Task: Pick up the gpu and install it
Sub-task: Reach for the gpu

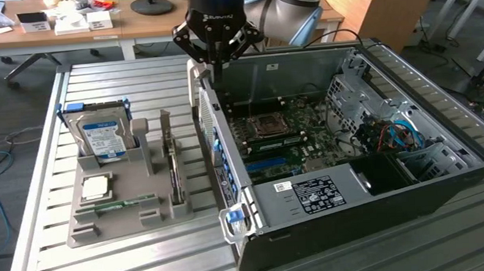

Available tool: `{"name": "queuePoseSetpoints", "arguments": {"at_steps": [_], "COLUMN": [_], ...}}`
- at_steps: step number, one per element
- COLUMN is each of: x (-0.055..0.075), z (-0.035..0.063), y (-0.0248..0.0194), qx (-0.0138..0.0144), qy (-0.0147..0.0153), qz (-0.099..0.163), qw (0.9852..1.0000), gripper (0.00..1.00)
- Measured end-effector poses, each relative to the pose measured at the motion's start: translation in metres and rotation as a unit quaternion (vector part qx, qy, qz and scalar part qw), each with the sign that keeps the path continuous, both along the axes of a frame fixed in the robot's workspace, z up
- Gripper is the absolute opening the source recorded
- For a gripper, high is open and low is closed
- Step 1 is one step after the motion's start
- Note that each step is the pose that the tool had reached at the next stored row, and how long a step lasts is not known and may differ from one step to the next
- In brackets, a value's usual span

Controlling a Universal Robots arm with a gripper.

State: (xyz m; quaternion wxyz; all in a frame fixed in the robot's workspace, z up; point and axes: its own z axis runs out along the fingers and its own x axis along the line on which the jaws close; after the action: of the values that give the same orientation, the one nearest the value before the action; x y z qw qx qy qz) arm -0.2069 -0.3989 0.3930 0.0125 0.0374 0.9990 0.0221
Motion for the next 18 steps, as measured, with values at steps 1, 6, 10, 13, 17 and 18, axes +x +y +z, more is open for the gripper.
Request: {"name": "queuePoseSetpoints", "arguments": {"at_steps": [1, 6, 10, 13, 17, 18], "x": [-0.002, -0.016, -0.03, -0.04, -0.052, -0.055], "z": [0.0, 0.0, -0.0001, -0.0001, -0.0001, -0.0001], "y": [0.0, 0.0, 0.0, 0.0, 0.0, 0.0], "qx": [0.0, 0.0, 0.0, 0.0, 0.0, 0.0], "qy": [0.0, 0.0, 0.0, 0.0, 0.0, 0.0], "qz": [0.0, 0.0, 0.0, 0.0, 0.0, 0.0], "qw": [1.0, 1.0, 1.0, 1.0, 1.0, 1.0], "gripper": [0.11, 0.11, 0.11, 0.11, 0.11, 0.11]}}
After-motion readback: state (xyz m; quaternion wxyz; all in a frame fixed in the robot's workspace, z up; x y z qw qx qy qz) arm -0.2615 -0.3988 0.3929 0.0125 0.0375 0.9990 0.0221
